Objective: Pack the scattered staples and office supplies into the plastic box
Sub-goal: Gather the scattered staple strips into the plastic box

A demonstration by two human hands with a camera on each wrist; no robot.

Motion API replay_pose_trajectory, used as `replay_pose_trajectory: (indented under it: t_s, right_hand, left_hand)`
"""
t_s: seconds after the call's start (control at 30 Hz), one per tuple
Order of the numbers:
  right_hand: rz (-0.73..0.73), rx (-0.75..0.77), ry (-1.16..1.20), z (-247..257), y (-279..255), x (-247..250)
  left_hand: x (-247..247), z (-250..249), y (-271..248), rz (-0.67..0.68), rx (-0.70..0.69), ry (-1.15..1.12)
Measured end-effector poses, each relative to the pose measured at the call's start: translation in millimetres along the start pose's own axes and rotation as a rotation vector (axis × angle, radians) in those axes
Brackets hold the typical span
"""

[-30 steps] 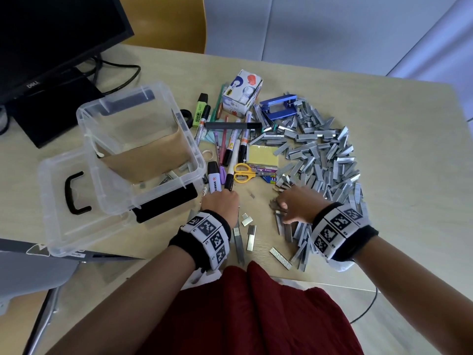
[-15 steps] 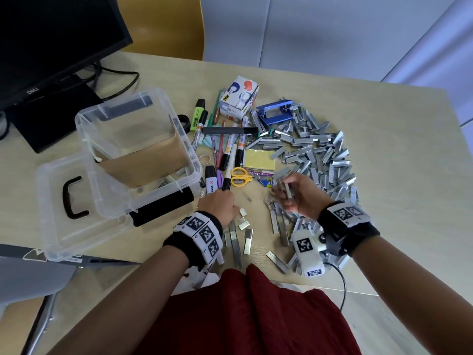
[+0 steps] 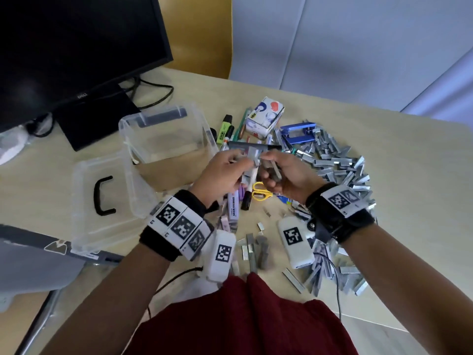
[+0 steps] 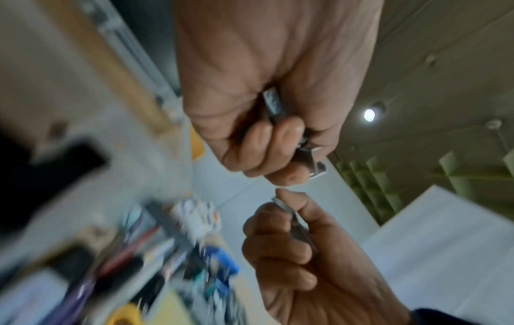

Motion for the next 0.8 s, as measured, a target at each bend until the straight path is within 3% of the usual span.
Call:
replay_pose_trajectory:
  t_s: [0.13,0.27,0.4,0.57,0.73,0.8]
  right_hand:
    - [0.058,0.055,-0.114,33.9,26.0,-46.5]
    - [0.033,0.113,-0.341,57.2,48.5,-77.8]
    - [0.012,0.074,-0.662,60.2,69.4,-97.0]
    - [0.082,-0.051,-1.074,40.4,80.1,-114.8]
    - [0.144,-0.161,-1.409,21.6,85.5,-126.3]
    - [0.143,-0.176,-1.433,19.3,86.2,-127.8]
  left_hand:
    - [54.7,-19.4,-21.9,-0.106,-0.063,0.012]
    - [100.6,-15.7,-35.8,-0.159,0.058,0.313]
    - [120.9,2.9,-35.8,-0.047,0.296,0.722]
    - [124.9,34.5,-35.5,0.151,0.592,0.950]
    - [118.6,39.8,-25.1,0.210,0.650,1.077]
    - [113.6,40.6,-21.6,0.246,0.650,1.095]
Point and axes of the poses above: each hand's wrist, its own y-axis towards the middle knuckle, its own x-axis out of the back of the hand, z = x × y, the point moved 10 cm from there along y, towards the middle knuckle, and after that the axes turned 15 degrees about z, right-handed, at the moved point
